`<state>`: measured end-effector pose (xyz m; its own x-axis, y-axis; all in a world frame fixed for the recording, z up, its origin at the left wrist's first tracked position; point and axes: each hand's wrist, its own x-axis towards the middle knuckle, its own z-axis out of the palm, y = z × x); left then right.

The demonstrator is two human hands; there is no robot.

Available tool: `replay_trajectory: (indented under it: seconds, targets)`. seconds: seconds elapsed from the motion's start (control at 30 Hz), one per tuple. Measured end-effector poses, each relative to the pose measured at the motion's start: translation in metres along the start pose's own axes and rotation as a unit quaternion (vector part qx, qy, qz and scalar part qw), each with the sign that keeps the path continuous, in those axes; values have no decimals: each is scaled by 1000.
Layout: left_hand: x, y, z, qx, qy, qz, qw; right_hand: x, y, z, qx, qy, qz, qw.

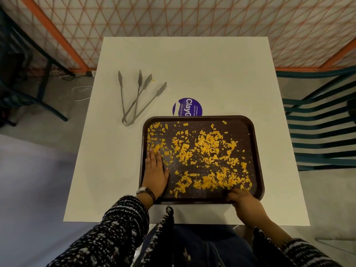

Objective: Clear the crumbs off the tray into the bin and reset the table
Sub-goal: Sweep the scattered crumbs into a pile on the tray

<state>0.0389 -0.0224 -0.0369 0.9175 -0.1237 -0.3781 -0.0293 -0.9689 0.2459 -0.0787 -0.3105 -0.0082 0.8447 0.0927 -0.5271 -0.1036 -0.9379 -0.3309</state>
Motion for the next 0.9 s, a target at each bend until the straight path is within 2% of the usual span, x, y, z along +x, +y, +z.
replay_trajectory:
  seconds: [0.13, 0.23, 0.33, 0.4, 0.53, 0.6, 0.8, 0.9]
  targets:
    - [-16, 23, 12, -133, -30, 14, 991, -1, 0, 1, 6, 6, 11, 1000]
    - [-31, 41, 15, -220, -68, 70, 971, 0, 0, 1, 3, 5, 14, 1000]
    - [-39, 45, 12, -252, -93, 133, 954, 0, 0, 2, 9, 12, 14, 1000]
    - [-39, 36, 9, -246, -82, 119, 958, 0, 0, 3, 17, 22, 16, 999]
    - [-38, 8, 3, -179, -30, -6, 983, -1, 1, 5, 22, 28, 15, 999]
    - [-40, -3, 2, -152, -22, -42, 987, -2, 0, 5, 23, 27, 19, 999]
    - [-49, 0, 9, -107, -63, -42, 991, -3, -3, 3, 29, 32, 25, 999]
    - [-50, 9, 15, -113, -95, 4, 989, -3, -4, 3, 29, 31, 28, 999]
